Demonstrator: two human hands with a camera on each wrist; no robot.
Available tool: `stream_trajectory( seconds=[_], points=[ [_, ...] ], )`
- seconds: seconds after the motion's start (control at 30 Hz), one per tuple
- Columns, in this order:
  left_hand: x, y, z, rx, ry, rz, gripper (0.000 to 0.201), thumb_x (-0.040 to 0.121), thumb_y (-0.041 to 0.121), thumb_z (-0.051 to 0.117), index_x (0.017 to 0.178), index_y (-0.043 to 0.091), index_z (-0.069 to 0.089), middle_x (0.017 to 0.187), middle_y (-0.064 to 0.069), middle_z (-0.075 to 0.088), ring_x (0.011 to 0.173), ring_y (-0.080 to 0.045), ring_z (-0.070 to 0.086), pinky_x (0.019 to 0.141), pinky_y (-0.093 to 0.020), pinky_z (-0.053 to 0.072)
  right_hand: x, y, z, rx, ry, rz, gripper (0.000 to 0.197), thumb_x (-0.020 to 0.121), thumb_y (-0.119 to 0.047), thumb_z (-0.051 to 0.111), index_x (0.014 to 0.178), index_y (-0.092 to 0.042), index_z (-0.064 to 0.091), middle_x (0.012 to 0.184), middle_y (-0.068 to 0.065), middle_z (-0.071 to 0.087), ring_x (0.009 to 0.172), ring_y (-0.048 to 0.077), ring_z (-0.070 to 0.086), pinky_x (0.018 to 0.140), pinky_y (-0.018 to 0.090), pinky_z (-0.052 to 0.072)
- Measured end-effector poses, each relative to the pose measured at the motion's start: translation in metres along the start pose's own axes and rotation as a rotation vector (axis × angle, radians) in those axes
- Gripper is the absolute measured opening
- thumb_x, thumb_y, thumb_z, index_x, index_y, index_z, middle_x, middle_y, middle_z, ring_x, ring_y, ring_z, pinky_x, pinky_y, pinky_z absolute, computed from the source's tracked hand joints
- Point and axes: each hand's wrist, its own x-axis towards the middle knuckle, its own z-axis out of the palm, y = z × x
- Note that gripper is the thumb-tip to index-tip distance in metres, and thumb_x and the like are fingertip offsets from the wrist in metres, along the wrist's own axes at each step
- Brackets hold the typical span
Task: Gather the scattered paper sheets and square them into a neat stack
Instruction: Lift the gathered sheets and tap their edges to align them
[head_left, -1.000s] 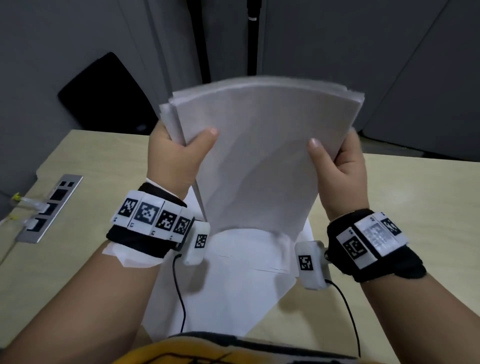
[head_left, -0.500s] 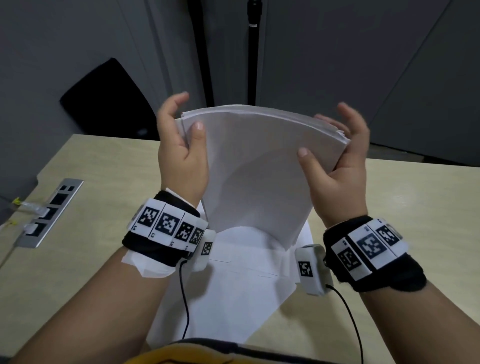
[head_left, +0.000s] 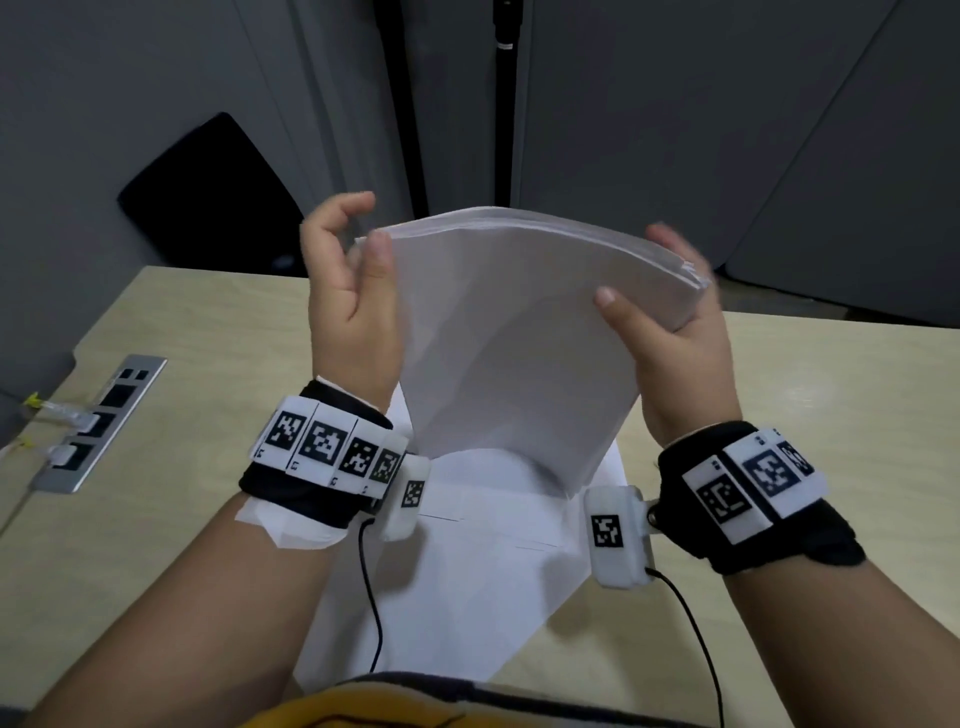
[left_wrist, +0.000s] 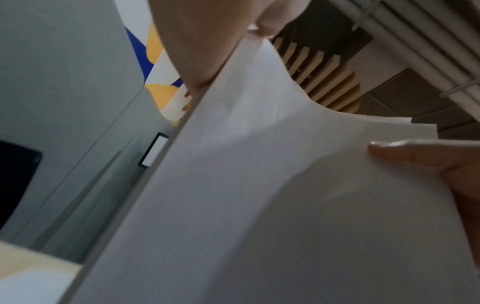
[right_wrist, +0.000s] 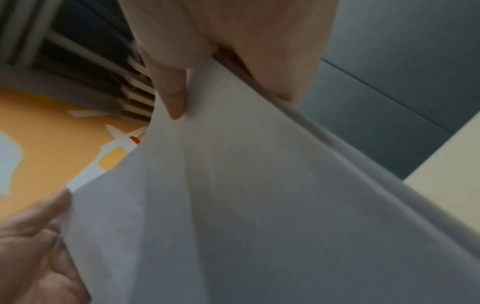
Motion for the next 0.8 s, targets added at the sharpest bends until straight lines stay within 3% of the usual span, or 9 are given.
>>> stream_trajectory(
  seconds=[0.07,0.13,0.23,0.3,0.4,0.5,0.6,0.7,0.8],
  points=[
    [-0.007,-0.009,-0.004,-0.083,-0.109,-0.161,0.034,0.091,0.018,0.061,0.121,0.016,0.043,0.103,0.017,0.06,0.085,0.007,0.06,0.076,-0.015,0.049,0.0,0.01,0.0,-0.077,-0.049,0.129,0.024,0.08,-0.015,0.074,0.103,-0.02,0.069,0.106,0.005,0.072,0.1,0.023,0.068,0.093,0.051,0.052],
    [-0.013,-0.019,-0.006,-0.038,-0.177,-0.347,0.047,0.074,0.032,0.075,0.114,0.017,0.057,0.101,0.006,0.068,0.092,-0.008,0.067,0.08,-0.029,0.055,-0.002,0.014,0.002,-0.196,-0.077,0.165,0.004,0.084,-0.014,0.071,0.084,-0.018,0.072,0.095,0.007,0.073,0.094,0.025,0.069,0.089,0.053,0.052],
    [-0.014,-0.023,-0.009,0.0,-0.13,-0.403,0.028,0.08,0.024,0.072,0.103,0.01,0.064,0.09,0.004,0.071,0.082,-0.009,0.069,0.075,-0.03,0.054,-0.003,0.007,0.005,-0.176,-0.078,0.123,0.008,0.085,-0.018,0.072,0.078,-0.016,0.071,0.088,0.007,0.071,0.086,0.022,0.066,0.086,0.049,0.053],
    [-0.007,-0.016,-0.011,-0.062,-0.089,-0.327,0.016,0.088,0.014,0.065,0.103,0.017,0.061,0.092,0.008,0.07,0.085,-0.004,0.068,0.076,-0.024,0.053,-0.003,-0.003,0.004,-0.148,-0.056,0.034,0.009,0.084,-0.019,0.073,0.076,-0.015,0.071,0.085,0.005,0.07,0.083,0.018,0.065,0.08,0.044,0.055],
    [0.003,-0.011,-0.016,-0.057,-0.109,-0.209,0.042,0.084,0.007,0.064,0.119,0.023,0.048,0.107,0.007,0.065,0.098,-0.006,0.064,0.087,-0.031,0.053,0.0,-0.01,0.002,-0.217,-0.062,-0.032,0.015,0.086,-0.02,0.071,0.071,-0.02,0.067,0.077,-0.002,0.067,0.076,0.011,0.061,0.07,0.031,0.052],
    [0.011,-0.009,-0.022,0.292,-0.083,-0.066,0.083,0.074,0.011,0.071,0.144,0.023,0.027,0.143,0.0,0.042,0.13,-0.01,0.044,0.109,-0.039,0.039,0.001,-0.008,0.002,-0.39,-0.109,-0.134,0.027,0.09,-0.019,0.066,0.065,-0.029,0.061,0.062,-0.023,0.06,0.056,-0.007,0.05,0.06,0.015,0.043],
    [0.011,0.008,-0.019,0.778,-0.287,0.246,0.089,0.069,0.038,0.072,0.147,0.032,0.029,0.156,0.0,0.023,0.147,-0.019,0.017,0.116,-0.055,0.018,-0.004,-0.008,0.011,-0.601,-0.259,-0.345,0.02,0.092,-0.019,0.064,0.081,-0.035,0.061,0.064,-0.042,0.054,0.061,-0.018,0.05,0.055,0.004,0.034],
    [0.01,0.017,-0.008,0.825,-0.529,0.357,0.063,0.073,0.043,0.071,0.131,0.036,0.049,0.142,0.011,0.048,0.139,-0.016,0.034,0.112,-0.063,0.018,-0.005,-0.011,0.022,-0.713,-0.348,-0.506,0.032,0.093,-0.021,0.061,0.084,-0.045,0.042,0.07,-0.043,0.051,0.062,-0.015,0.048,0.056,0.006,0.032],
    [0.013,0.011,-0.006,0.58,-0.577,0.34,0.024,0.083,0.026,0.068,0.106,0.029,0.062,0.102,0.014,0.066,0.096,-0.012,0.062,0.094,-0.039,0.045,-0.003,-0.006,0.021,-0.71,-0.313,-0.464,0.022,0.09,-0.023,0.063,0.077,-0.036,0.052,0.063,-0.03,0.055,0.062,-0.005,0.048,0.059,0.013,0.035]
  ],
)
